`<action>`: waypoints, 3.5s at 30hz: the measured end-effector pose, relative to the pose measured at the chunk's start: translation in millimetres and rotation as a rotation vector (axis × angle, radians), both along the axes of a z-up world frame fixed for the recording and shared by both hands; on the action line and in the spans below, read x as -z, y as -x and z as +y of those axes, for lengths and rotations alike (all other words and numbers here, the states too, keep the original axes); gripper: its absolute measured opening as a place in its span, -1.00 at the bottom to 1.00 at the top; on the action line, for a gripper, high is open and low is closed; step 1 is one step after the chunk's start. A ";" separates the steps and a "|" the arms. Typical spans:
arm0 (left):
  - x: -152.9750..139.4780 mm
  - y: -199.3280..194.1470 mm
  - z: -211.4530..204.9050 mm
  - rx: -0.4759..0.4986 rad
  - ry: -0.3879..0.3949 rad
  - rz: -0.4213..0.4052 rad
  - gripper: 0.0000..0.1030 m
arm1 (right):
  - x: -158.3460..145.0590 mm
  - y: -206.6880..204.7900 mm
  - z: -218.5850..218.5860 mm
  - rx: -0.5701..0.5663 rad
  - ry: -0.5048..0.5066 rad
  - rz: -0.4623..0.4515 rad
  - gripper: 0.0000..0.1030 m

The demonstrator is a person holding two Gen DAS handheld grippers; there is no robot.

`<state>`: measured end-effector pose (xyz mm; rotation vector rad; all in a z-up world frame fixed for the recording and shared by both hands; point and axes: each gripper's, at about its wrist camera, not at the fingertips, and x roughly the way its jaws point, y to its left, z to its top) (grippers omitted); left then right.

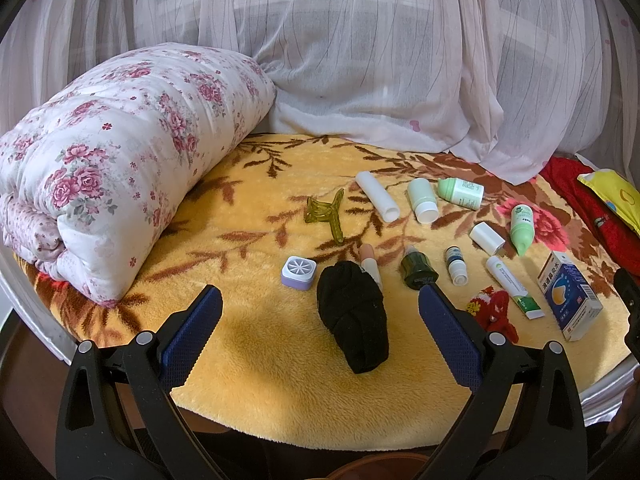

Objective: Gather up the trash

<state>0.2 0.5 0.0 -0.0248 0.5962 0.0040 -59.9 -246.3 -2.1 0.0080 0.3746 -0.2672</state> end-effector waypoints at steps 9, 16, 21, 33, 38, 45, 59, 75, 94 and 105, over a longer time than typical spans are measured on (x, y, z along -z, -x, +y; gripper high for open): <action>0.0 0.0 0.0 0.000 0.000 0.000 0.86 | -0.4 0.9 0.6 0.000 0.000 0.001 0.90; 0.0 0.0 0.0 0.000 0.000 0.000 0.86 | -0.4 1.0 0.9 -0.001 -0.001 0.002 0.90; 0.0 0.0 0.1 0.000 0.000 0.000 0.86 | -0.3 1.3 1.6 -0.003 0.001 0.004 0.90; 0.1 -0.1 0.2 0.000 -0.001 0.002 0.86 | 1.5 2.5 7.5 -0.037 -0.008 -0.001 0.90; 3.6 2.3 8.8 -0.004 0.003 0.004 0.86 | 1.9 4.4 24.5 -0.078 0.027 -0.006 0.90; 7.3 -0.7 13.0 -0.013 0.009 0.010 0.86 | 4.6 2.0 45.3 -0.165 0.029 0.000 0.90; 27.9 0.1 24.0 -0.010 0.013 0.053 0.86 | 46.6 -56.2 118.3 -0.366 0.101 0.142 0.57; 38.1 -5.0 15.8 0.057 0.046 0.078 0.86 | 58.8 -62.8 106.9 -0.402 0.042 0.166 -0.28; 69.3 -63.0 -25.2 0.050 0.009 0.112 -0.16 | 23.6 -17.7 84.9 -0.421 0.062 0.046 -0.25; 48.6 -11.2 0.7 0.070 0.030 0.146 -0.19 | 24.8 0.4 105.6 -0.498 0.063 0.088 -0.24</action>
